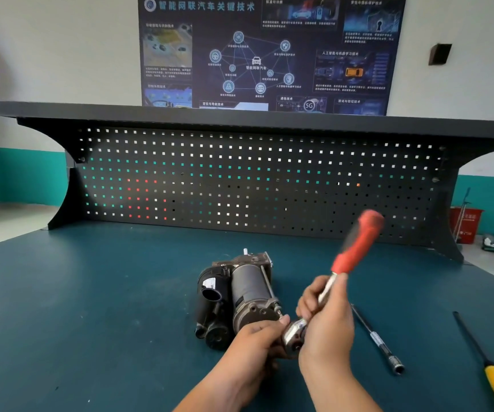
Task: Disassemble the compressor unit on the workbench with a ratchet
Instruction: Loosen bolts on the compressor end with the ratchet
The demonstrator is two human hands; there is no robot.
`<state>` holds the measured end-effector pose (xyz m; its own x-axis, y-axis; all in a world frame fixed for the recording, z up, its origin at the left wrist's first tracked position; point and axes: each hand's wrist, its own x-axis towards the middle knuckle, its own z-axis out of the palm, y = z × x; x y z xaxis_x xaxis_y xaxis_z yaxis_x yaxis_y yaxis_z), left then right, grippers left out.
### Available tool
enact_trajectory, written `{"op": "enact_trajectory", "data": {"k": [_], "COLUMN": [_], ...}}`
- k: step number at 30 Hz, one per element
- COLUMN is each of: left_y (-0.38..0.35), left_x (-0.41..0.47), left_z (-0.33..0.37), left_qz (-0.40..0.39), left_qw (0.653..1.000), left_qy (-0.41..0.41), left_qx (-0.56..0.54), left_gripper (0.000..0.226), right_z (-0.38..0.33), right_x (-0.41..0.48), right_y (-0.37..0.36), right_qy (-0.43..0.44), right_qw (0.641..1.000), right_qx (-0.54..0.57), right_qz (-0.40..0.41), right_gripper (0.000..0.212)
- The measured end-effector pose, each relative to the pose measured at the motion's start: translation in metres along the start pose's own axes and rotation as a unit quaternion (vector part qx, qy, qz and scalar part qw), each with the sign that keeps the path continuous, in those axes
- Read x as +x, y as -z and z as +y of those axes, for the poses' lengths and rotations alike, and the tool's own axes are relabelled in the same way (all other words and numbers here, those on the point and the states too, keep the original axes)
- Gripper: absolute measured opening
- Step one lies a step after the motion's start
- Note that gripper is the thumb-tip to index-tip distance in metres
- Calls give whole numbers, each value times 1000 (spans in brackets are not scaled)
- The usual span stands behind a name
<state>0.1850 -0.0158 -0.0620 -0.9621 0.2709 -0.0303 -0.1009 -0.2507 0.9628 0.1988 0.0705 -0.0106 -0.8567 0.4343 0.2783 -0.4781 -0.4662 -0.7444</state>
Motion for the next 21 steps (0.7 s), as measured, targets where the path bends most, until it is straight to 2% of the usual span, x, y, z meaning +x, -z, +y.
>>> {"op": "enact_trajectory", "data": {"k": [3,6,10,12,14,17,18,19,20,21], "left_y": [0,-1,1,1,0,-1,-1,1,2,2], "left_x": [3,2,-1,0,-2,-6,-6,-5,-5,-5], "left_z": [-1,2,2,0,0,2,2,0,1,2], "left_qz": [10,13,19,22,15,-11,-14,-13,-13,-14], "left_qw": [1000,1000,999,999,999,1000,1000,1000,1000,1000], "left_qy": [-4,9,42,41,33,0,-8,-7,-5,-2], "left_qx": [2,-3,1,18,20,-6,-2,7,8,-1], "left_gripper": [27,27,23,27,28,11,14,22,26,23], "right_z": [-3,-2,1,4,7,12,13,14,13,12], "right_x": [11,14,9,4,-1,-6,-8,-9,-10,-11], "right_y": [4,5,1,0,2,4,3,3,1,0], "right_qy": [-105,-117,-19,55,140,243,264,273,271,253], "right_qw": [981,977,1000,994,966,875,848,836,841,864], "right_qx": [129,147,24,-41,-129,-308,-351,-372,-370,-341], "right_qz": [95,95,-1,-81,-175,-283,-297,-297,-288,-270], "right_gripper": [43,44,41,40,38,40,42,44,45,43]}}
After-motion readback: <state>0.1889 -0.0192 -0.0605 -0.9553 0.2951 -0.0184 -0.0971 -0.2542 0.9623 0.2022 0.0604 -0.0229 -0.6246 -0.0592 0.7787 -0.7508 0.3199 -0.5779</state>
